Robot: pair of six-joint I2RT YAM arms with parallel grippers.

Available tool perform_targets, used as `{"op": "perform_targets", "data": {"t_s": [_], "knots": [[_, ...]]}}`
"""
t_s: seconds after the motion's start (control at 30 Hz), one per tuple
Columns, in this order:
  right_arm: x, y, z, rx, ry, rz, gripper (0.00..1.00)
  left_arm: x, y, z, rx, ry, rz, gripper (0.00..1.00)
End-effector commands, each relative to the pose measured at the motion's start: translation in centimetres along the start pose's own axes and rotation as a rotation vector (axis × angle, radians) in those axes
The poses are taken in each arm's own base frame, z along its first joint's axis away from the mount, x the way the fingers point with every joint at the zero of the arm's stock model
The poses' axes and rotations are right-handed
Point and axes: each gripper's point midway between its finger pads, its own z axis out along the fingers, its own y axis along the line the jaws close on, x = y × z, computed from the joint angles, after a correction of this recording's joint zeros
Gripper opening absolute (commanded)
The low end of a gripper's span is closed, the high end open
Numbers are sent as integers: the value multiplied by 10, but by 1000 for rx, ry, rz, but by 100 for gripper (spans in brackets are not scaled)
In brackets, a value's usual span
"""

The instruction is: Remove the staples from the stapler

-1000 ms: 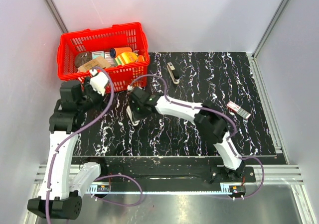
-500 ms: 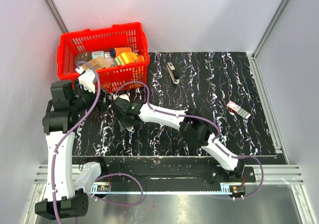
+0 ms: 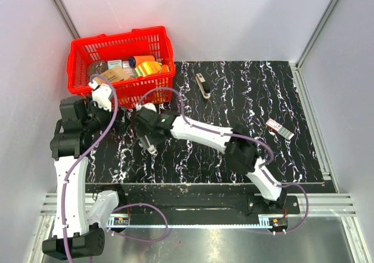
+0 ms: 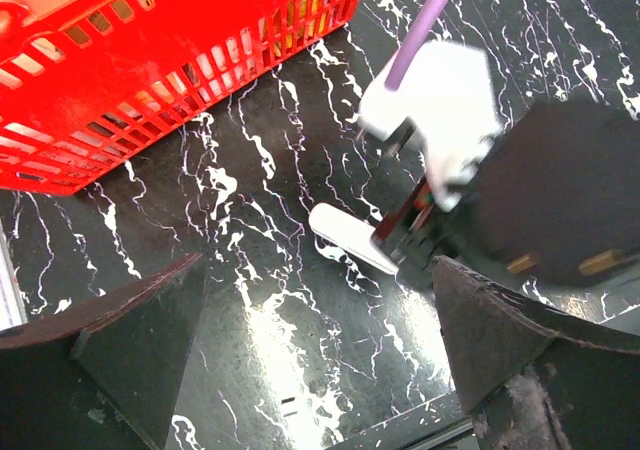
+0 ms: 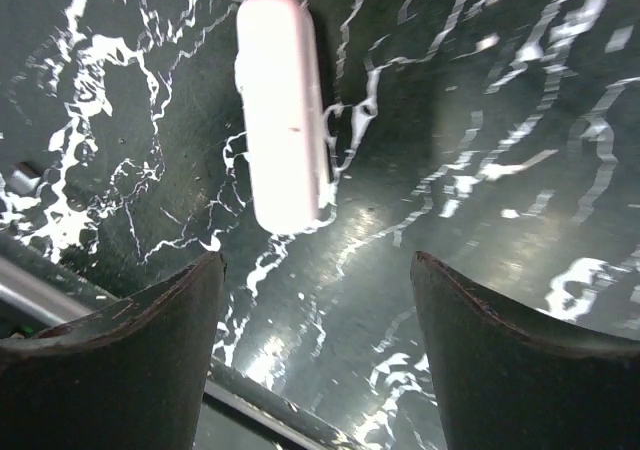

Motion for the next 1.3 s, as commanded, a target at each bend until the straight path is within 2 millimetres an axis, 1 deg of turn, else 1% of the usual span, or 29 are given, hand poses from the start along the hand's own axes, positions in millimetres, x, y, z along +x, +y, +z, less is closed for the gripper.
{"op": "perform_targets", "data": {"t_s": [0.0,0.03,0.07,0.13,0.17,0.27,0.3,0.33,0.37,0.4,0.5,0.57,0.6,0.63,0.67,0.7,0.83,0.97,1.07,1.13,1.27], "knots": [[-73,-50,-85,-12,-215,38,80,3,0,2,7,6,0,99],[-83,-66,-93,-16,-244,57,80,2,-2,2,15,1,7,99],[-88,-83,-96,-12,-257,81,81,2,-2,3,22,4,8,99],[-103,-127,-102,8,-289,138,81,3,-5,5,46,6,7,99],[-110,-154,-103,44,-307,162,81,3,-7,7,58,8,4,99],[-129,-226,-91,193,-346,199,82,6,-9,14,95,29,-8,99],[-133,-248,-84,237,-341,207,84,7,-9,16,102,36,-9,99],[-139,-264,-81,255,-344,223,84,9,-10,19,114,48,-13,99],[-142,-283,-73,272,-332,255,85,10,-10,22,119,56,-12,99],[-147,-296,-66,274,-331,277,85,12,-10,25,124,69,-12,99],[-165,-320,-50,317,-342,265,87,17,-10,33,122,97,5,99],[-170,-327,-32,337,-322,230,89,19,-10,37,119,110,14,99],[-174,-330,-28,348,-319,208,89,20,-10,40,119,114,20,99],[-174,-335,-20,368,-302,191,90,21,-10,42,118,121,27,99],[-178,-342,-18,389,-302,182,90,21,-9,45,116,126,33,99],[-176,-350,-6,398,-285,184,90,22,-9,47,118,133,39,99],[-175,-376,11,374,-280,253,89,24,-8,55,126,147,49,99],[-173,-382,26,352,-266,247,87,23,-9,60,137,146,46,99],[-169,-379,36,331,-257,244,85,24,-7,63,132,144,42,99],[-165,-380,43,331,-250,245,83,25,-7,65,133,142,43,99],[-165,-381,52,325,-251,250,78,28,-6,67,131,147,44,99]]}}
